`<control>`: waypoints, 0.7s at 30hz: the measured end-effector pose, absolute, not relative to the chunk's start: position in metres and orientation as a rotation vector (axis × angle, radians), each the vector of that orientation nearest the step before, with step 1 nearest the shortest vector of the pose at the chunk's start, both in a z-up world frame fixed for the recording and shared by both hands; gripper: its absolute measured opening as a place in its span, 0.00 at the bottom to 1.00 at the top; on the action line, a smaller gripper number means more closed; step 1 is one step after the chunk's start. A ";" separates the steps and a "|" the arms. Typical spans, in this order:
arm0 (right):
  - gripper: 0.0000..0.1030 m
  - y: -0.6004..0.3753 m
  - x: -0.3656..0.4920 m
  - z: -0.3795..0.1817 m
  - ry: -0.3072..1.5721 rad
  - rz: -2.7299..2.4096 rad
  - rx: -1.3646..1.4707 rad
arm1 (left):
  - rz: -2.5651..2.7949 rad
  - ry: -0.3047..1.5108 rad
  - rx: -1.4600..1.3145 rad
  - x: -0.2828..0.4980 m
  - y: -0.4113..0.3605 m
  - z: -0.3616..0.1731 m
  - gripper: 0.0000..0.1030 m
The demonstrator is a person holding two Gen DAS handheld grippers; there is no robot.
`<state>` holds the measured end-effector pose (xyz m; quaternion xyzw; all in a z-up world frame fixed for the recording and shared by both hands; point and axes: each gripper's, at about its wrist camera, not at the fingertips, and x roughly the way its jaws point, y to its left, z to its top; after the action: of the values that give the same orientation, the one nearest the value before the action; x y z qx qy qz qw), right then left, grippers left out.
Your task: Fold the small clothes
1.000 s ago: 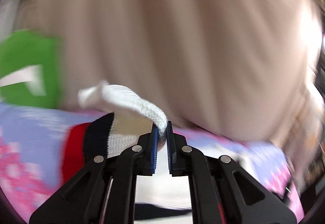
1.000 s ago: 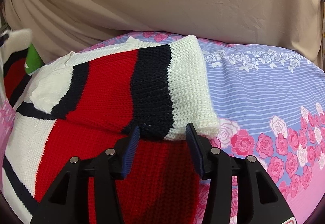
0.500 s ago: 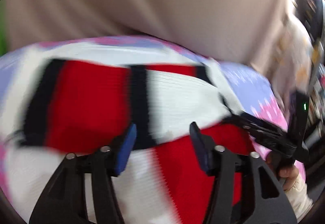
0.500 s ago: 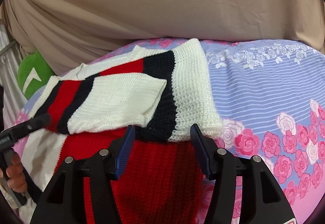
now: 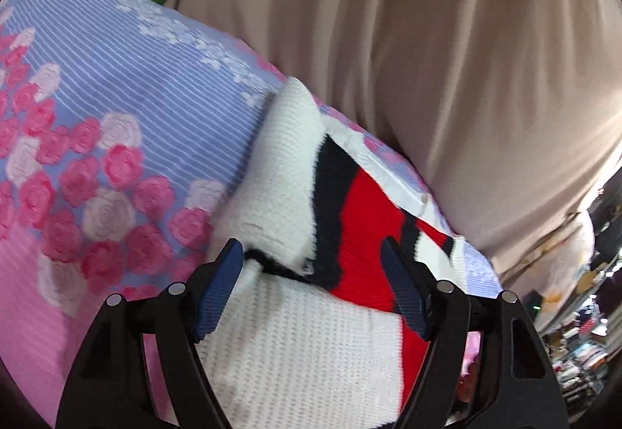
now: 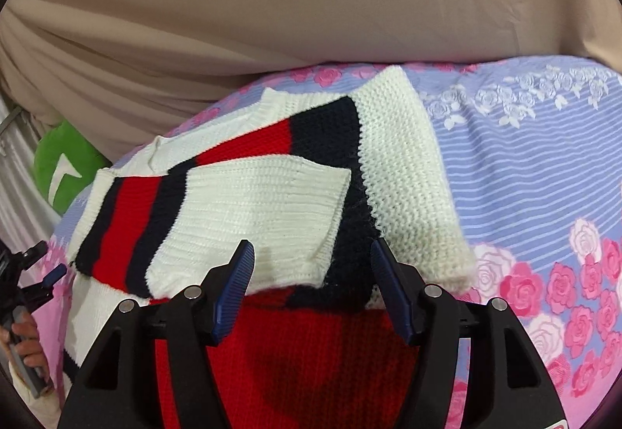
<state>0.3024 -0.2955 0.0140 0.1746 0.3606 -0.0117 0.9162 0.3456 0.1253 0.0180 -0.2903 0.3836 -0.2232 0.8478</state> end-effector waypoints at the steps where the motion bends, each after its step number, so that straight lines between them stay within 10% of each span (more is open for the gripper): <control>1: 0.59 -0.295 0.304 0.012 0.744 -0.023 0.360 | -0.490 0.822 -0.626 0.346 0.124 0.016 0.69; 5: 0.58 -0.287 0.309 0.010 0.752 -0.017 0.330 | -0.501 0.860 -0.636 0.356 0.117 0.009 0.69; 9: 0.10 -0.283 0.318 0.018 0.756 -0.013 0.311 | -0.354 0.858 -0.575 0.373 0.115 0.001 0.37; 10: 0.09 -0.283 0.315 0.030 0.705 0.004 0.317 | -0.308 0.846 -0.547 0.373 0.115 0.003 0.21; 16: 0.08 -0.278 0.282 0.099 0.415 0.004 0.220 | -0.249 0.729 -0.310 0.357 0.094 0.024 0.18; 21: 0.08 -0.304 0.345 0.007 0.781 -0.167 0.213 | -0.231 0.802 -0.222 0.363 0.074 -0.006 0.17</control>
<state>0.3449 -0.3044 0.0068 0.1034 0.3795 -0.0810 0.9158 0.3630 0.0736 -0.0058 -0.1075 0.3885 -0.1118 0.9083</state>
